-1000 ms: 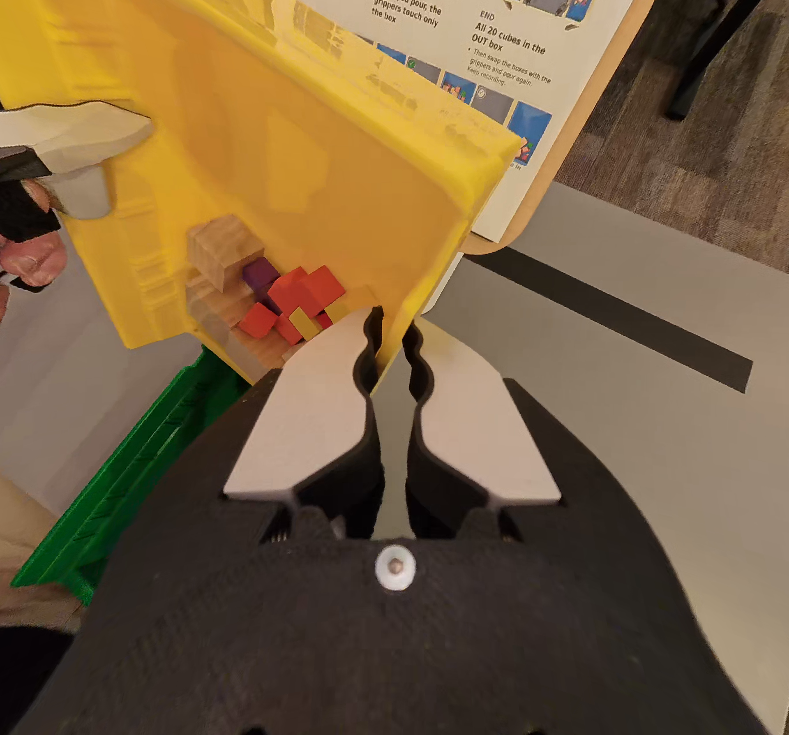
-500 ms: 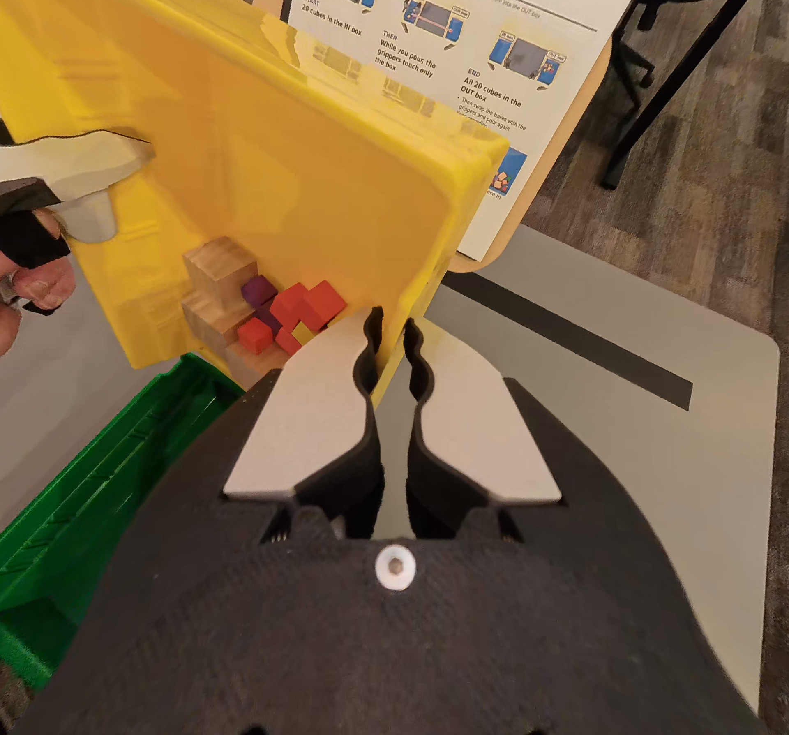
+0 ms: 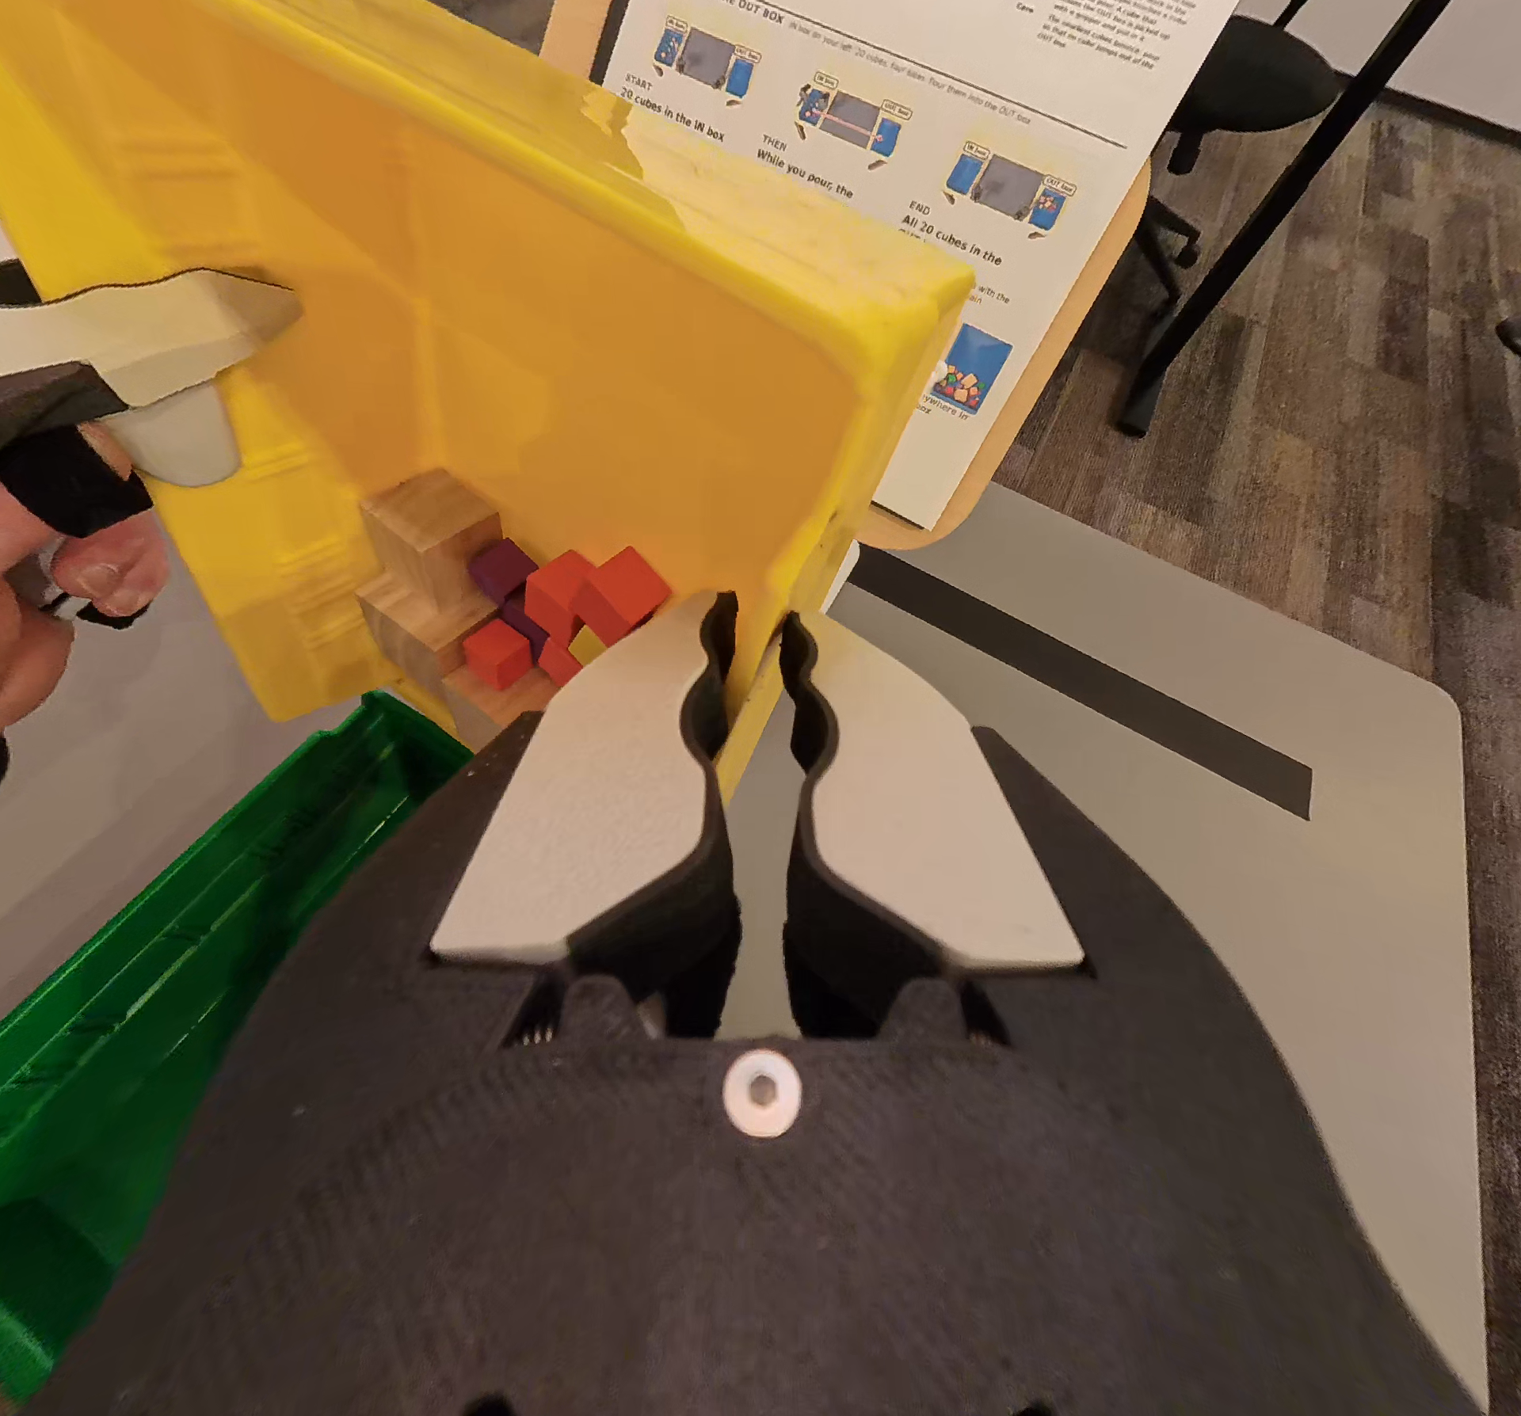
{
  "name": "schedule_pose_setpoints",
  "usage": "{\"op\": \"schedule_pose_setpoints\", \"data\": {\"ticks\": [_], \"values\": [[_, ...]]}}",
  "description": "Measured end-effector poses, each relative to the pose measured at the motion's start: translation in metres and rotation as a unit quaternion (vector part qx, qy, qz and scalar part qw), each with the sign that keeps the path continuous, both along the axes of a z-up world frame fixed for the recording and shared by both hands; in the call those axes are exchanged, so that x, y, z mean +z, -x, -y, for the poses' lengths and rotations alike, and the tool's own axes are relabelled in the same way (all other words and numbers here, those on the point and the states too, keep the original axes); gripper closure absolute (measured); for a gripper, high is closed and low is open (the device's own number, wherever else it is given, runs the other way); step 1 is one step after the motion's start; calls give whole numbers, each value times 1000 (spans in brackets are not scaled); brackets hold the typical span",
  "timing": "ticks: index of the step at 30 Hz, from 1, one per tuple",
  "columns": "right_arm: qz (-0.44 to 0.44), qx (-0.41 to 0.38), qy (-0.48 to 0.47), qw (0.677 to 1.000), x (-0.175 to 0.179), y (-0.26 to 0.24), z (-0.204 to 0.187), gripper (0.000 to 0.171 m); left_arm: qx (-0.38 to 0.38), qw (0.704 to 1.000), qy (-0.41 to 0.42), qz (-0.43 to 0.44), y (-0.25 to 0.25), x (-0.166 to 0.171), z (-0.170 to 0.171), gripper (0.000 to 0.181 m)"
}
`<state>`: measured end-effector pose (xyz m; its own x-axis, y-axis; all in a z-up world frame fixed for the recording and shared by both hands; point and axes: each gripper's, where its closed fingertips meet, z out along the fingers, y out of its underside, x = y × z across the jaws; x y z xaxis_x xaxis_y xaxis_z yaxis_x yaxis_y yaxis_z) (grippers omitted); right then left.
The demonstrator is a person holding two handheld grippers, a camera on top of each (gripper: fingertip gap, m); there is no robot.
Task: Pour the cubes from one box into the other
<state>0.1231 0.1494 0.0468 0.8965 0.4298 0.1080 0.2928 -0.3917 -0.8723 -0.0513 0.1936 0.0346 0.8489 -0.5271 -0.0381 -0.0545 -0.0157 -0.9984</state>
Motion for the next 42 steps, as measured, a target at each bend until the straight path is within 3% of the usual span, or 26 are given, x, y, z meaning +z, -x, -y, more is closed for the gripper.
{"op": "schedule_pose_setpoints", "data": {"ticks": [1, 42], "values": [[-1, 1, -4, 1000, 1, 1, 1, 166, 2, 1000, -5, 2, 1, 0, 2, 169], [-11, -3, -87, 996, 3, 9, 43, 164, 14, 996, -93, 10, 8, 5, 41, 170]]}}
